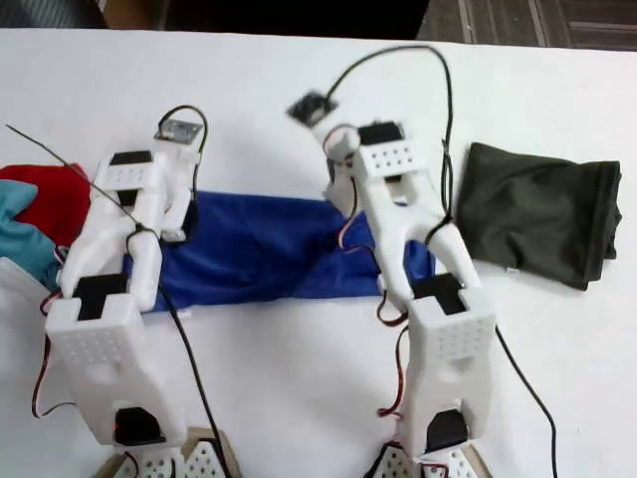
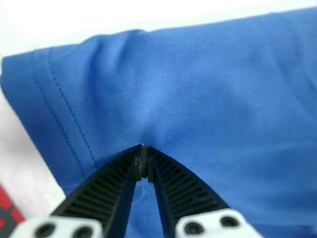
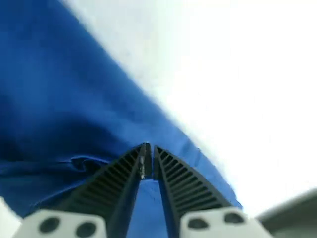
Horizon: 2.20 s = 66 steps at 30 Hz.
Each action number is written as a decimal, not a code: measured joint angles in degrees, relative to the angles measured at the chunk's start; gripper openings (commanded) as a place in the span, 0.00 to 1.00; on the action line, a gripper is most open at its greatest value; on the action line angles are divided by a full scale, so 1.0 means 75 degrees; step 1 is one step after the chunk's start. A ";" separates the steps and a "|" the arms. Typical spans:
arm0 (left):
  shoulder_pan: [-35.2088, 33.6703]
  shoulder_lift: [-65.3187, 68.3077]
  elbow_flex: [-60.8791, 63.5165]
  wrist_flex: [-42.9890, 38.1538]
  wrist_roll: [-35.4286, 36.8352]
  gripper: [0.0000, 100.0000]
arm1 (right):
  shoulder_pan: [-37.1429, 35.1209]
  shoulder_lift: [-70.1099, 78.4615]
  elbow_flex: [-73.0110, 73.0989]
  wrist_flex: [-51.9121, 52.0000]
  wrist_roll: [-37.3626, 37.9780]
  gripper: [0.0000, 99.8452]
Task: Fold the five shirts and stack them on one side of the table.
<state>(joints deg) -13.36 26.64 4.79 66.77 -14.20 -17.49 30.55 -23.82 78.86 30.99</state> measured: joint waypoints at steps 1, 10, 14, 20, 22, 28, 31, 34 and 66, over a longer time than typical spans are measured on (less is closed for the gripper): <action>0.0000 0.0000 0.0000 0.0000 0.0000 0.02 | 0.0000 0.0000 -0.0340 0.0281 -0.0047 0.02; 0.0000 0.0000 0.0000 0.0000 0.0000 0.02 | 0.0000 0.0000 -0.0985 0.2462 -0.0023 0.02; 0.0000 0.0000 0.0000 0.0000 0.0000 0.02 | -0.0387 0.0000 0.0129 0.2485 0.0316 0.02; 0.0000 0.0000 0.0000 0.0000 0.0000 0.02 | -0.1078 -0.0047 0.0610 0.2473 0.0387 0.02; 0.0000 0.0000 0.0000 0.0000 0.0000 0.02 | -0.1219 -0.0047 0.0610 0.2321 0.0387 0.02; 0.0000 0.0000 0.0000 0.0000 0.0000 0.02 | -0.1278 0.0094 0.0656 0.1032 0.0387 0.02; 0.0000 0.0000 0.0000 0.0000 0.0000 0.02 | -0.1301 0.0469 0.0656 0.0527 0.0387 0.02; 0.0000 0.0000 0.0000 0.0000 0.0000 0.02 | -0.1301 0.0703 0.0656 0.0340 0.0387 0.02; 0.0000 0.0000 0.0000 0.0000 0.0000 0.02 | 0.1043 -0.1407 0.3223 0.0328 0.0914 0.02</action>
<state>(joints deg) -13.36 26.64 4.79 66.77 -14.20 -9.67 20.00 0.35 81.32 37.85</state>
